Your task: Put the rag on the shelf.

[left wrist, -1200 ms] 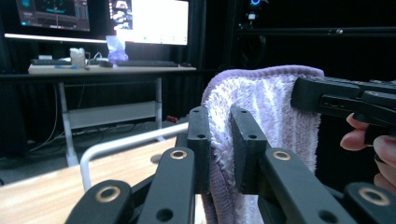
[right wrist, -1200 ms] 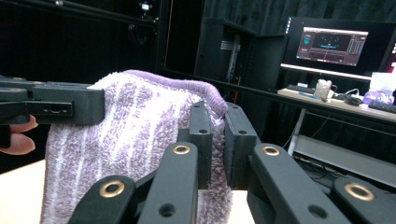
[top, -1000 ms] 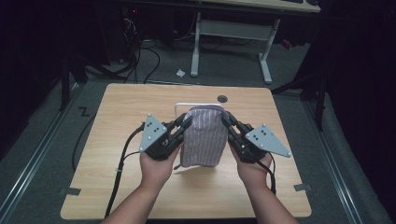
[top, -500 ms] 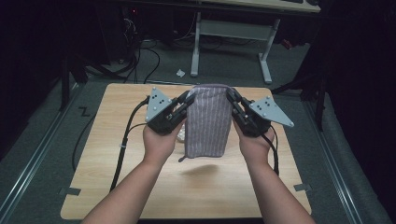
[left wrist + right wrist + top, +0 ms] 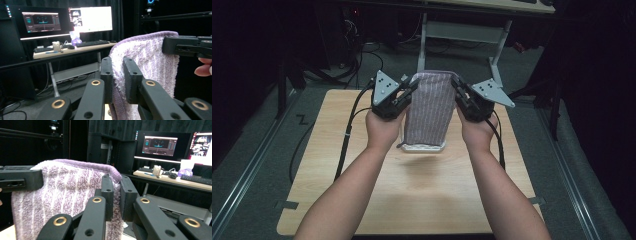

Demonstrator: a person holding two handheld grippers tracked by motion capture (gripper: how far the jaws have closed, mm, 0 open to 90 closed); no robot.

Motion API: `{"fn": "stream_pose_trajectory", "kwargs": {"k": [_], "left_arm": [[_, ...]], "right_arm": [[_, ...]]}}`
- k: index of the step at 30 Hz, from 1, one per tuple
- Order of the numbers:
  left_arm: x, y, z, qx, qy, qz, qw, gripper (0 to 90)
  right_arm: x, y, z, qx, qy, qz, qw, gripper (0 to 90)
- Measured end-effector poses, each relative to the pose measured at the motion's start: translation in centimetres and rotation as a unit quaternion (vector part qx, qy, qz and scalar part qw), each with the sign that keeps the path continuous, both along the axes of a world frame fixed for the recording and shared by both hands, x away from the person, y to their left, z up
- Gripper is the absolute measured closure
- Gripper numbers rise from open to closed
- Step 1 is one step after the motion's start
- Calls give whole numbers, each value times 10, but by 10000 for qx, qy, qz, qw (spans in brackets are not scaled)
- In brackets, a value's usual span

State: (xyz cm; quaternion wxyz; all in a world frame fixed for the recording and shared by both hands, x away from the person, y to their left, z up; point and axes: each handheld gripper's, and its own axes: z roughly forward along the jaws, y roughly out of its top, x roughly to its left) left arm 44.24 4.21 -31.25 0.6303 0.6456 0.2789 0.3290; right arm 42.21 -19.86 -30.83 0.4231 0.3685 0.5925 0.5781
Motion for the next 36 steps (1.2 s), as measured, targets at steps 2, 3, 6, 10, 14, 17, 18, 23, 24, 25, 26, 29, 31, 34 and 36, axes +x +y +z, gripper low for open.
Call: {"fn": "stream_pose_trajectory", "kwargs": {"k": [2, 3, 6, 10, 14, 17, 18, 23, 24, 25, 26, 29, 31, 34, 36], "left_arm": [[7, 1, -1, -75, 120, 45, 9999, 798], [10, 2, -2, -90, 136, 78, 9998, 798], [22, 4, -5, -66, 185, 182, 9996, 796], [37, 8, -6, -62, 269, 260, 9993, 796], [52, 12, -8, 49, 378, 380, 9986, 792], [64, 11, -10, 106, 514, 413, 9978, 790], [67, 11, -12, 149, 537, 459, 9974, 789], [88, 8, -23, 88, 1166, 351, 9925, 784], [91, 6, -26, 162, 1213, 345, 9919, 784], [93, 4, -28, 271, 1232, 352, 9914, 782], [95, 3, -31, 345, 1248, 336, 9910, 782], [102, 4, -39, 406, 1430, 305, 9884, 777], [107, 4, -45, 392, 1627, 252, 9856, 770], [114, 3, -54, 361, 2023, 306, 9782, 734], [116, 4, -58, 279, 2086, 383, 9769, 681]], "right_arm": [[9, 2, 0, 10, 34, 5, 10000, 840], [14, 4, 0, -13, 42, -1, 10000, 840], [29, 9, 2, -123, 78, -41, 9999, 840], [46, 15, 4, -251, 141, -30, 9996, 839], [63, 19, 4, -412, 277, 21, 9988, 838], [71, 22, 2, -543, 377, -33, 9978, 838], [74, 23, 1, -599, 402, -55, 9974, 837], [94, 19, -8, -733, 812, -52, 9940, 833], [98, 18, -11, -783, 878, -66, 9930, 833], [100, 17, -15, -845, 921, -110, 9921, 832], [102, 17, -19, -897, 980, -147, 9910, 832], [107, 17, -30, -925, 1109, -183, 9893, 826], [110, 18, -35, -979, 1197, -180, 9878, 827], [115, 17, -44, -1039, 1399, -181, 9845, 788], [118, 15, -48, -955, 1522, -171, 9836, 707]]}}
